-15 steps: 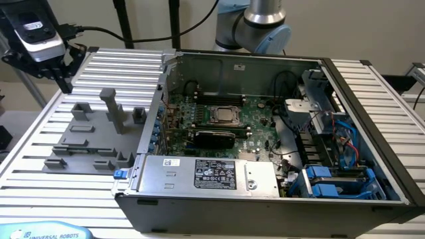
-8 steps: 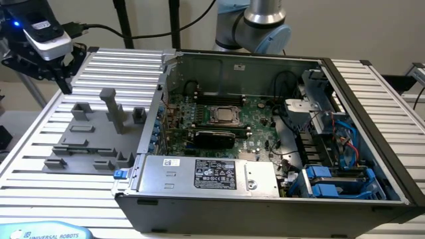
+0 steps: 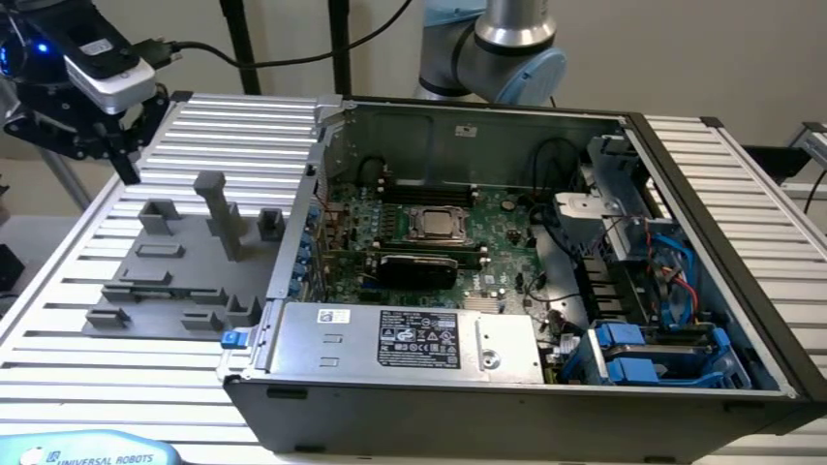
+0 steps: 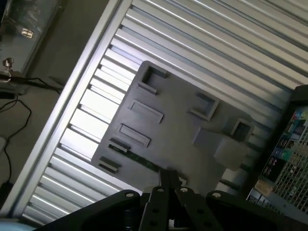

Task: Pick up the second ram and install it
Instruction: 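Pick up the second ram and move it above second insertion slot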

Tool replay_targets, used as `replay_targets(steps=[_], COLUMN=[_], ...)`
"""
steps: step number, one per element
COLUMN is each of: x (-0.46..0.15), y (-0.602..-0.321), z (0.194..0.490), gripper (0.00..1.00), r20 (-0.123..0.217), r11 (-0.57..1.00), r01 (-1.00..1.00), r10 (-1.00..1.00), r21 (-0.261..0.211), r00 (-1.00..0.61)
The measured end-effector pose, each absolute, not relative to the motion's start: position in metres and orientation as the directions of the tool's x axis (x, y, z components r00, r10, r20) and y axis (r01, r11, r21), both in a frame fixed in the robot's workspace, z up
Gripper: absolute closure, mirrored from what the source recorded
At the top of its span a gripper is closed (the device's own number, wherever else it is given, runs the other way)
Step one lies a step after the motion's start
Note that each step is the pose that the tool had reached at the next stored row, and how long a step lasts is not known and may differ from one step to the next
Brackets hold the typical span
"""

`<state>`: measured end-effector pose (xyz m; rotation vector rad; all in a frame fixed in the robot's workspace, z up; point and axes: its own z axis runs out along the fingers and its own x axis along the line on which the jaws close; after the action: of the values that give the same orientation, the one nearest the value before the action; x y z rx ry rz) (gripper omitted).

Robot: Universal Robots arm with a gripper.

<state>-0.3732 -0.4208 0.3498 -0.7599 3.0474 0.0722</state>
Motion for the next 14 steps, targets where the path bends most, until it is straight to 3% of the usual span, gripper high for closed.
replay_targets(steps=[14], x=[-0.3732], y=[-0.4208], z=[0.3461], gripper=[0.89], r20=[-0.011], r11=[0.725], r01=[-0.687], r10=[-0.688], r21=[0.045], r00=[-0.726])
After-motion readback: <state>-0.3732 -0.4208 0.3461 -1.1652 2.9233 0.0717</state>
